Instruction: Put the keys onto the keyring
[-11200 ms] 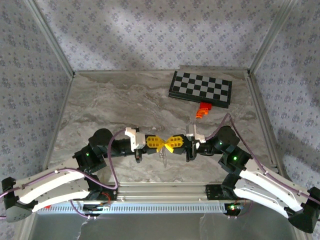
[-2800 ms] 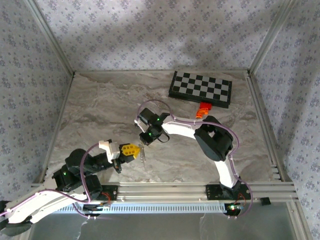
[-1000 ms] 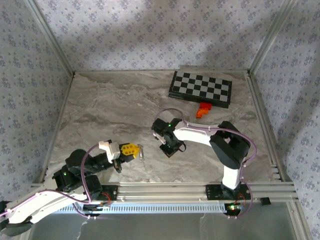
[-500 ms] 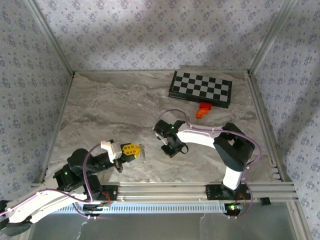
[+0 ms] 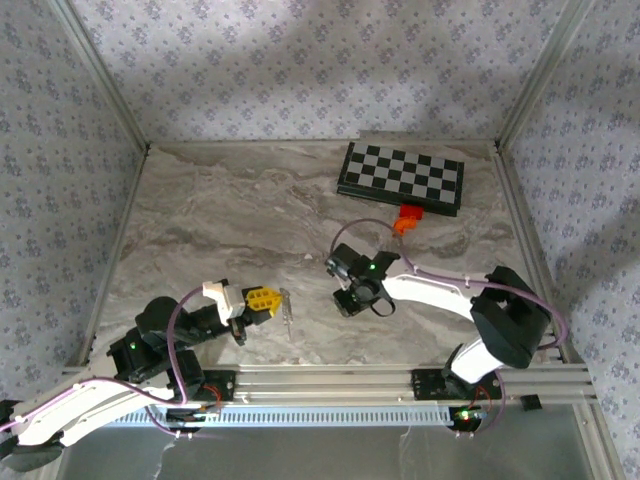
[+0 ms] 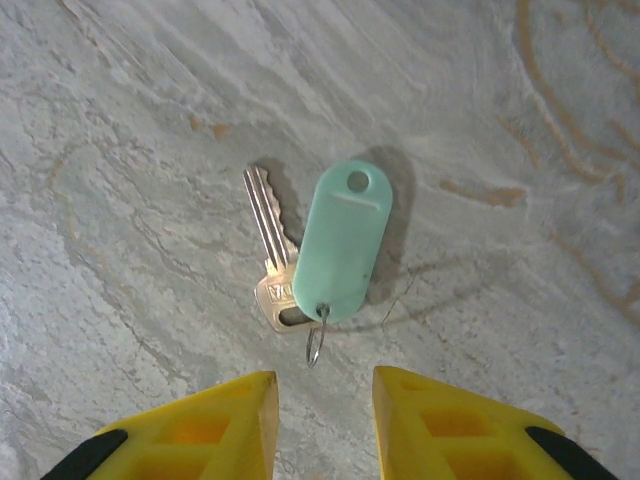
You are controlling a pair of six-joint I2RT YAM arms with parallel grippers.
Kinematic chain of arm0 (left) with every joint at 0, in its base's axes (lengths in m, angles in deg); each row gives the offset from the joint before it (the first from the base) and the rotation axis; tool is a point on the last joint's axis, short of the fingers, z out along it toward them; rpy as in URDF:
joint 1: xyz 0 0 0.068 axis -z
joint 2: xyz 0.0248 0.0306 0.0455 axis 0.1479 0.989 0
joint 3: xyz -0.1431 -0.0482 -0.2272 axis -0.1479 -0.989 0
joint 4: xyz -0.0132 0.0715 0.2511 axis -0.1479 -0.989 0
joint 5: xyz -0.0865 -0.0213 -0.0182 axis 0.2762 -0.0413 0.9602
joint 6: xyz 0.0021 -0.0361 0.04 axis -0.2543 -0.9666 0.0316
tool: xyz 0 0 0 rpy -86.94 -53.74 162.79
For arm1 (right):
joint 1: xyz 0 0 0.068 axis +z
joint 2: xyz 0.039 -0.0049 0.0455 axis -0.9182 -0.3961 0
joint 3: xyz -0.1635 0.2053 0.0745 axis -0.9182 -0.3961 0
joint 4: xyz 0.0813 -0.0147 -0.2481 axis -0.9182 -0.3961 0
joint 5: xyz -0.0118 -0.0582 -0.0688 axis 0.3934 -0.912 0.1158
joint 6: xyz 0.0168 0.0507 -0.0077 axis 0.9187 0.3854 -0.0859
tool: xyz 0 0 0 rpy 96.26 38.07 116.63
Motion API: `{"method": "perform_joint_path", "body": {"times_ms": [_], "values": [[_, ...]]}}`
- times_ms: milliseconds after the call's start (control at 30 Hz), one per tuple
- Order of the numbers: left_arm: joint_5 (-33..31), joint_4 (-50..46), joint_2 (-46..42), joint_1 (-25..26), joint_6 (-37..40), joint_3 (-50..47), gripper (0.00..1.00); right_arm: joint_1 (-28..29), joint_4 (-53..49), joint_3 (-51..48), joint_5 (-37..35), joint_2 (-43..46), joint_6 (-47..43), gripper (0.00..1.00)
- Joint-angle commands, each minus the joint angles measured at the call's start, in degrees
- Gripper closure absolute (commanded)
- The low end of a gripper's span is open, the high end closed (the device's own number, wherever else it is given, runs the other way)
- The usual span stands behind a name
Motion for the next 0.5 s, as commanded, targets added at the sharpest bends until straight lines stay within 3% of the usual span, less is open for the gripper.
{"method": "perform_joint_path", "body": {"times_ms": [0,467], "values": [[1.00,2.58,0.10,-0.08,0.34,0.49,1.00,-0.95,4.15,-3.56,3.74,2.54,4.40,0.68],[1.10,2.32,-0.34,-0.08,0.28,0.54,1.00,-3.63,11.95,-6.70,9.75,0.90,4.52,0.77]]}}
